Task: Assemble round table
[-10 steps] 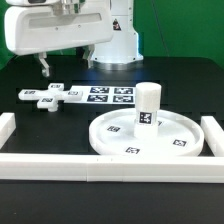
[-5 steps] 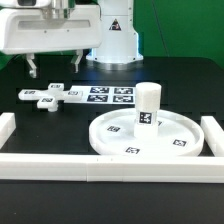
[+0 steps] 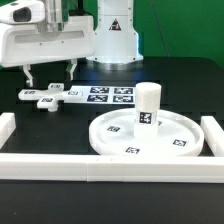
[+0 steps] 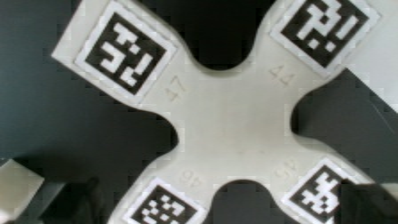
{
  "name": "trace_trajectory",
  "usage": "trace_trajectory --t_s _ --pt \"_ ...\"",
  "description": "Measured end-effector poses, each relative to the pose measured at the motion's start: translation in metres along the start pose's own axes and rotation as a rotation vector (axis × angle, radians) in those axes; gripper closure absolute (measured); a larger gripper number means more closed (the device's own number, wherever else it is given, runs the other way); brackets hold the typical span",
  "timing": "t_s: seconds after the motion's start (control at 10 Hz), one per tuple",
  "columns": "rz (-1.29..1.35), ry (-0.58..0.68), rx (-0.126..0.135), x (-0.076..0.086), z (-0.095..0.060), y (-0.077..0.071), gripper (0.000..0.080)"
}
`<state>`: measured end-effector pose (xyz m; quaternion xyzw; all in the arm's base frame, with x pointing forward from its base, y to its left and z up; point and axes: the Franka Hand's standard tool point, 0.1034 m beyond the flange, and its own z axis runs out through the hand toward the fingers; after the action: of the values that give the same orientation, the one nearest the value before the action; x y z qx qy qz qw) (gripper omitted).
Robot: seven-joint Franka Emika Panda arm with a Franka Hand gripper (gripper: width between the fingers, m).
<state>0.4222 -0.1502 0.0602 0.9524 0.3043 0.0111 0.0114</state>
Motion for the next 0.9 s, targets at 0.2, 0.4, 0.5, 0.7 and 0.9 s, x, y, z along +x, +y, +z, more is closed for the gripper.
trace_trajectory --t_s 0.2,0.4,0.5,0.7,0.9 --pt "-0.01 -0.01 0.005 -0.003 0.007 0.001 0.015" --pt "-0.022 -0.02 0.011 -0.008 0.015 -0.002 0.015" --pt "-0.024 -0.019 0.01 -0.008 0.016 -0.003 0.015" --pt "-0.023 -0.024 0.015 -0.01 0.019 -0.005 0.015" --pt "-0.021 -0.026 0.016 -0.012 0.02 -0.004 0.015"
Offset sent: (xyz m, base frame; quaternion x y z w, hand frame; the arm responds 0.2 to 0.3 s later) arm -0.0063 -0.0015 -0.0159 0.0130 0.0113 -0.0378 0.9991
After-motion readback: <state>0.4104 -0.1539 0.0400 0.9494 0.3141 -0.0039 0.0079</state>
